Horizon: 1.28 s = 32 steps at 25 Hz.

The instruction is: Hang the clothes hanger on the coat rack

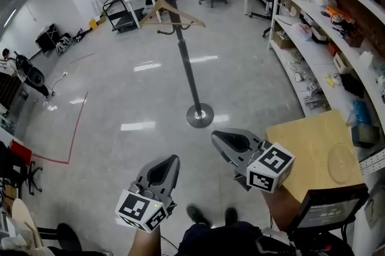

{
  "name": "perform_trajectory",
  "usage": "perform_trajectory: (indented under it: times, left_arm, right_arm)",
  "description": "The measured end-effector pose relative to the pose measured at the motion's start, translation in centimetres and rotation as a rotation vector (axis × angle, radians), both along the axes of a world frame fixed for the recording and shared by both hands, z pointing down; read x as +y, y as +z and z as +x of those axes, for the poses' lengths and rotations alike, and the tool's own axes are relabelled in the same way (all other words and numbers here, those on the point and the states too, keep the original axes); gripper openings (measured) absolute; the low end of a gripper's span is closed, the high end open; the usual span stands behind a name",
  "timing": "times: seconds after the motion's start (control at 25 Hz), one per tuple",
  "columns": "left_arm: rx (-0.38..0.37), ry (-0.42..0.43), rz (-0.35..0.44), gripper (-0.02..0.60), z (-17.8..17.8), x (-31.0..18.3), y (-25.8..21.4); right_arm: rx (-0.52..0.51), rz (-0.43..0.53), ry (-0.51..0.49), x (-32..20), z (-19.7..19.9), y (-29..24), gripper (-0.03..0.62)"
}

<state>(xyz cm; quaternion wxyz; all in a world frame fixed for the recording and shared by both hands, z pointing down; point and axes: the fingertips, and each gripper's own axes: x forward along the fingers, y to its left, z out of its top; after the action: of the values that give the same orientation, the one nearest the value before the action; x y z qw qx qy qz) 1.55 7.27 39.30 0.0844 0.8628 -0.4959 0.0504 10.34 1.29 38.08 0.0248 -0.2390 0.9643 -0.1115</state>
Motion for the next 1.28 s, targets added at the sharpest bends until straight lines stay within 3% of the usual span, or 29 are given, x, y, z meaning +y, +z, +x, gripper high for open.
perform_trajectory:
  times: [0.24,0.4,0.64,0.88,1.08,1.28]
  left_arm:
    - [0.06,0.029,0.036,-0.003,0.2,4.7,-1.4]
    - [0.083,0.062,0.045,-0.003,-0.9,8.3,-1.4]
    - [0.069,0.103,0.052,-0.003,-2.6,13.3,-0.9]
    - [0.061,0.115,0.056,-0.003,-3.2,16.7,-1.2]
    - [0.053,0.106,0.044,-0.003,-1.5,17.7,-1.8]
    - [0.05,0.107,0.081,-0.003,0.6,18.3,-2.8]
  right_arm:
    - [-0.012,0.018,0.09,4.5,0.9,-1.3,0.006]
    - [0.036,0.034,0.138,8.5,0.2,-1.0,0.006]
    - [0.094,0.031,0.182,14.8,-2.2,-0.6,0.006]
    - [0.08,0.035,0.203,18.7,-2.0,-1.2,0.006]
    - [0.057,0.019,0.225,19.9,0.7,-2.3,0.006]
    - [0.064,0.037,0.219,20.6,2.3,-2.7,0.006]
